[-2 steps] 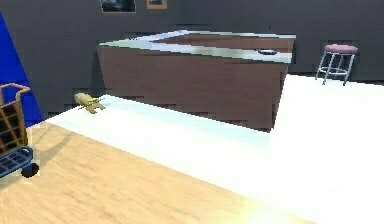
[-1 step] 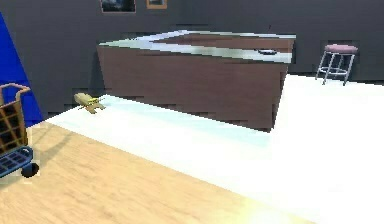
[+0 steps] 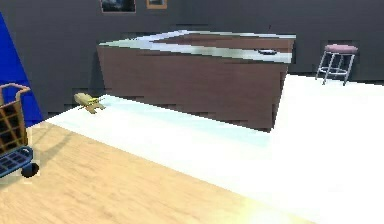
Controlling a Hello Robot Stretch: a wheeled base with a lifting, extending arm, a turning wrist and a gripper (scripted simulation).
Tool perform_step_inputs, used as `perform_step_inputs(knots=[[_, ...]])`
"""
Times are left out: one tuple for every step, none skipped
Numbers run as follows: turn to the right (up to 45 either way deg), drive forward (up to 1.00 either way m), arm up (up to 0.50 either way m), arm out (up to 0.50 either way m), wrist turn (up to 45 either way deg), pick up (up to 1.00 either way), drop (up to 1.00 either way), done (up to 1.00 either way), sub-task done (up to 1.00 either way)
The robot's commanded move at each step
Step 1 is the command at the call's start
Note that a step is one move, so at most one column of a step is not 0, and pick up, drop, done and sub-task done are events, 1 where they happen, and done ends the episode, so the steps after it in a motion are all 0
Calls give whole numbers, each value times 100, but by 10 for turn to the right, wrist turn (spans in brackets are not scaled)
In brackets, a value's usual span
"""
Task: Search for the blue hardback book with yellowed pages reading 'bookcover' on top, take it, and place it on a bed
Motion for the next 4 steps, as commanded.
perform_step_inputs(knots=[[0, 0, 6, 0, 0, 0, 0, 0, 0], [0, 0, 0, 0, -450, 0, 0, 0, 0], [0, 0, 0, 0, -450, 0, 0, 0, 0], [0, 0, 0, 0, -150, 0, 0, 0, 0]])
